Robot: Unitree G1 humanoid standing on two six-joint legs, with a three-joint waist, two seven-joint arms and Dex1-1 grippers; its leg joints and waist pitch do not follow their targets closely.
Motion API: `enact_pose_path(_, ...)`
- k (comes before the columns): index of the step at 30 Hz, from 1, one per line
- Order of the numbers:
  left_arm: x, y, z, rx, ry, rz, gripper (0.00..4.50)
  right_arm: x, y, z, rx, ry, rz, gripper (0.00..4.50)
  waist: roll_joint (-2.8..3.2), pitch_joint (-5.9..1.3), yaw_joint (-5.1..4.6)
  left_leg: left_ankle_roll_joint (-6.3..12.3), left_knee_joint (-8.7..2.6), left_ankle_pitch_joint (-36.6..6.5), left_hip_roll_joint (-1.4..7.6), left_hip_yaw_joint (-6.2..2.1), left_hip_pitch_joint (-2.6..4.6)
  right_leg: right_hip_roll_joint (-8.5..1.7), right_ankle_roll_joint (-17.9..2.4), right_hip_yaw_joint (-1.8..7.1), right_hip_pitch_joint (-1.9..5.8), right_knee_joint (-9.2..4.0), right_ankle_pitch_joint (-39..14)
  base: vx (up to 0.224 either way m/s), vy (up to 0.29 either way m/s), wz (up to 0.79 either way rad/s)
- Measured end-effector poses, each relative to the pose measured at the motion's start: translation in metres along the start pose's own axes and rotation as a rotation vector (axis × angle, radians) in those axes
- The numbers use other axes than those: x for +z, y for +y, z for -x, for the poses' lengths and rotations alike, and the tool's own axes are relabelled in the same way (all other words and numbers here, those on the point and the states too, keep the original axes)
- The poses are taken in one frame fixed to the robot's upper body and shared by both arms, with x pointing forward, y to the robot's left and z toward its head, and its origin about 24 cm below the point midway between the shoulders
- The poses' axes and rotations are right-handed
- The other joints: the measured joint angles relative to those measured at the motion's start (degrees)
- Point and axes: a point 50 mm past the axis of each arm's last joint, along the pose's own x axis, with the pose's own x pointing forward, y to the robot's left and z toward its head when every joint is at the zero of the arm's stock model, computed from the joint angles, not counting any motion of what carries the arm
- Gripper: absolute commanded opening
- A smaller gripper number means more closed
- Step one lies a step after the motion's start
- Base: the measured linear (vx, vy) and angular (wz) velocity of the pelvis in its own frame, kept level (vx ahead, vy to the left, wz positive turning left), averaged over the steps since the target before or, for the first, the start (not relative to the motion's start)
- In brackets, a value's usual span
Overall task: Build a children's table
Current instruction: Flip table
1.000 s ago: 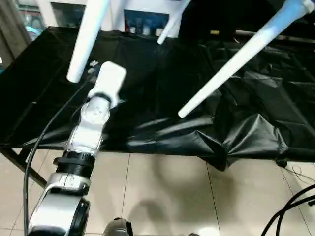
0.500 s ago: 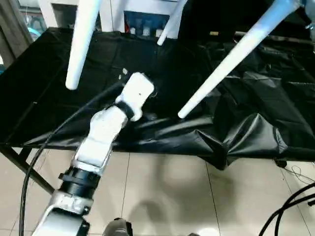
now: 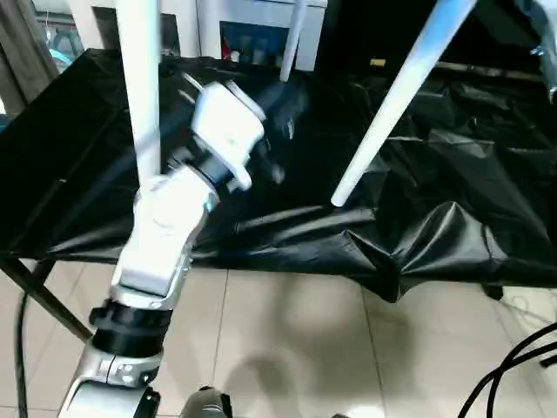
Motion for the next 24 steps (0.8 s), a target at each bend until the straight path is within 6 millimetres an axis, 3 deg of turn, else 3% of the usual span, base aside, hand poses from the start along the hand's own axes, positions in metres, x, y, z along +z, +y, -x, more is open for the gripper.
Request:
enact_pose_path(1,0.001,0.007,0.002,0.055,-0.004,-0.02,1.75,0.0,0.001,0.0,0.002,0.002,0.001,3.09,-0.22,-0.03,-0.09,0.0,0.0,0.0,0.0,-0.01,0.01,0.0,0.0,0.0,0.0,-0.02,0.0,0.0,0.0,0.0)
enact_pose_path(6,0.003,0.022,0.011,0.202,0.024,-0.092,2.22,-0.002,0.002,0.0,0.0,0.013,0.002,3.04,-0.57,-0.1,-0.27,-0.01,0.0,0.0,-0.02,-0.04,0.02,0.0,0.0,0.02,0.01,-0.04,0.0,0.0,0.0,0.0)
enact_pose_path(14,0.006,0.035,0.032,0.487,0.076,-0.261,2.73,-0.002,0.004,-0.002,0.006,0.017,0.001,2.98,-1.14,-0.4,-0.71,-0.05,0.0,0.0,0.24,-0.13,0.02,0.34,0.0,0.01,0.01,-0.07,0.0,0.0,0.0,0.0)
enact_pose_path(24,-0.022,0.049,0.03,0.552,0.251,-0.281,3.53,-0.002,0.009,-0.005,0.018,0.038,0.022,2.93,-1.46,-0.58,-0.53,-0.17,0.0,0.1,0.43,-0.25,0.15,0.55,0.0,-0.08,-0.08,-0.1,0.0,0.0,0.0,0.0)
